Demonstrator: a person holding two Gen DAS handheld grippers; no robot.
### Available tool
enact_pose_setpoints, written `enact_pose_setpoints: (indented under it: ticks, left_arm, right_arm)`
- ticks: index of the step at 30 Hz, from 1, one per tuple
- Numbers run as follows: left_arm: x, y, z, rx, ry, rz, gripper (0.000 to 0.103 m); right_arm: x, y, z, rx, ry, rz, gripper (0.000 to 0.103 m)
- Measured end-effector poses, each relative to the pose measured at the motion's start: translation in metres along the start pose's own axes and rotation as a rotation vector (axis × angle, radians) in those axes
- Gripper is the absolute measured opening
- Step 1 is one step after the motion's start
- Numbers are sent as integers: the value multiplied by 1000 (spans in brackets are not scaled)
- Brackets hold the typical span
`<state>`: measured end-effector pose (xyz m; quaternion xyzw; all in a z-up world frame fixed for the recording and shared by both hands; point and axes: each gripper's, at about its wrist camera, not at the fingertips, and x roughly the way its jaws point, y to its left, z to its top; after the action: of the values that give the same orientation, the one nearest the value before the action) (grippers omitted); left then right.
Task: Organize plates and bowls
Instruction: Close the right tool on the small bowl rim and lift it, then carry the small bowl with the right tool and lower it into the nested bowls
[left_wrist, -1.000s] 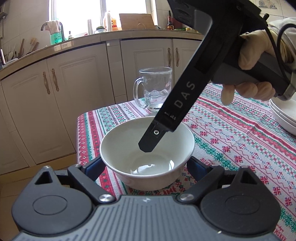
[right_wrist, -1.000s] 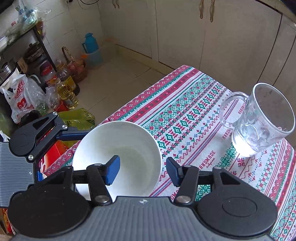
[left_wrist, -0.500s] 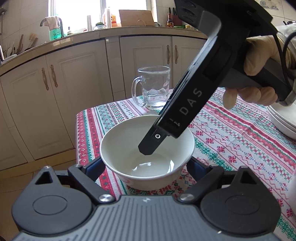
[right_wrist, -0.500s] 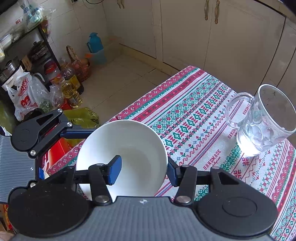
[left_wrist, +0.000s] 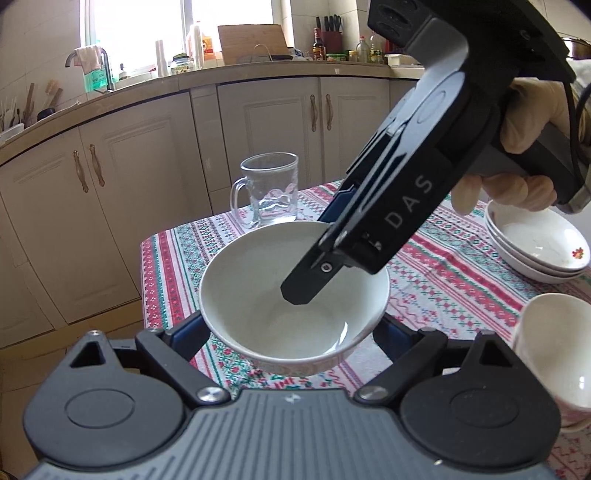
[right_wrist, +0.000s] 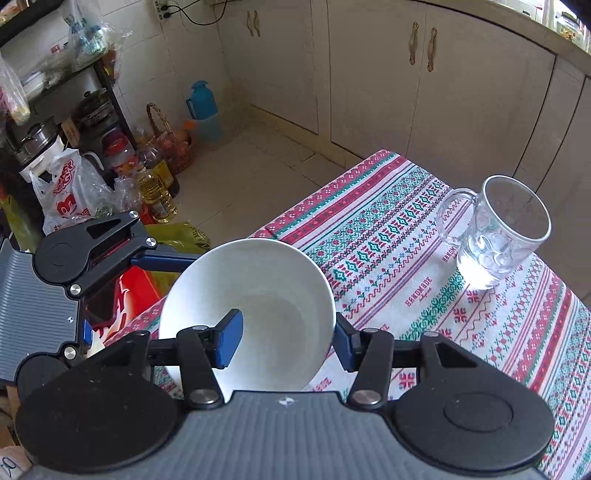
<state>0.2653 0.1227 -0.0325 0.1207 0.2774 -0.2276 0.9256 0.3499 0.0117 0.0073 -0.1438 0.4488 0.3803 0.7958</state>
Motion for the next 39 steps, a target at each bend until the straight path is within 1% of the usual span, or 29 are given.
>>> enact_pose_setpoints:
  ticks: [6,13,19,24,33,39]
  left_arm:
    - [-25,-22,8,21,11,-15,94]
    - [-49,-48,10,55,16,-36,94]
    - [-64,-68,10,65,27,-71,94]
    - [-72,-84,11,72,31,-97,94]
    - [-77,-110,14,84,24,-147,94]
    - [-78,-123,12,83,34,-177,94]
  right_arm:
    - [-32,15,-18,-3,-31,-1,58]
    - [-63,27,-44,2,-54,-3,58]
    - [-86,41,-70,9,-74,-5,58]
    - [-103,45,-91,28,-93,-7,58]
    - [-130,47,-124,49,-115,-34,58]
    - [-140,48,-143,64,-119,-44,59]
